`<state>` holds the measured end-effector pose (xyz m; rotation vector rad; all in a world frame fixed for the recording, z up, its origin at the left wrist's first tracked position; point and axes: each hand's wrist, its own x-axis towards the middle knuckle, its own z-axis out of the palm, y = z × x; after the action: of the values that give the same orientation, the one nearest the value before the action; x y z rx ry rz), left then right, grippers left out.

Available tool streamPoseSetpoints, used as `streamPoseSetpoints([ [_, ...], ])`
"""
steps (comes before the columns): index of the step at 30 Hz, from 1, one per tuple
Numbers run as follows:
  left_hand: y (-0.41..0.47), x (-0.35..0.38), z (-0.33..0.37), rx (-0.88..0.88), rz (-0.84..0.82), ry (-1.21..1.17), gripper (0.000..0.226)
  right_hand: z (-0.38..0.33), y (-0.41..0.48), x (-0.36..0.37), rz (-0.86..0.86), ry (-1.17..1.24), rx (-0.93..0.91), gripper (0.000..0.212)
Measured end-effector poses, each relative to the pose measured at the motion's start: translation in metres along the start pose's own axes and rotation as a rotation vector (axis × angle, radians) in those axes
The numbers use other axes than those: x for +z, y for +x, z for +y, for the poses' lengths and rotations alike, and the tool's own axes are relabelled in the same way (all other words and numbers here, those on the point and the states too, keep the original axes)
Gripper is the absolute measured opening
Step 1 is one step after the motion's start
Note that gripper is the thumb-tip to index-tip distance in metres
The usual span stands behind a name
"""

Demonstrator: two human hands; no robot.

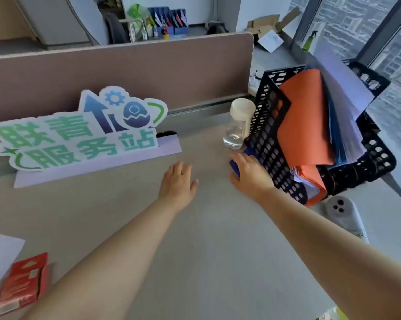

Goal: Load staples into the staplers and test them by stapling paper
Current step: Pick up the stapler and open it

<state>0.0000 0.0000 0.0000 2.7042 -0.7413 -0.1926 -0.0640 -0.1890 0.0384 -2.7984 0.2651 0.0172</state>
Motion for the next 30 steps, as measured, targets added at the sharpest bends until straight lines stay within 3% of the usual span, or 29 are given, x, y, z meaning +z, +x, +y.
streamPoseSetpoints([
  [6, -0.006, 0.056, -0.027, -0.12, -0.134, 0.017, 0.053, 0.025, 0.016, 0.033, -0.098, -0.094, 0.076, 0.054],
  [10, -0.013, 0.076, -0.04, -0.103, -0.056, 0.069, 0.069, 0.035, 0.026, 0.043, -0.113, -0.136, 0.123, 0.059],
  [23, -0.013, 0.078, -0.045, -0.118, -0.047, 0.071, 0.076, 0.047, 0.054, 0.061, -0.009, -0.122, 0.281, 0.07],
  [27, -0.015, 0.077, -0.048, -0.109, -0.033, -0.073, 0.066, 0.028, 0.046, 0.065, -0.07, -0.186, 0.142, 0.044],
  [30, -0.028, 0.072, -0.055, -0.147, 0.017, -0.322, 0.057, 0.005, 0.03, 0.076, -0.126, -0.041, 0.036, 0.035],
])
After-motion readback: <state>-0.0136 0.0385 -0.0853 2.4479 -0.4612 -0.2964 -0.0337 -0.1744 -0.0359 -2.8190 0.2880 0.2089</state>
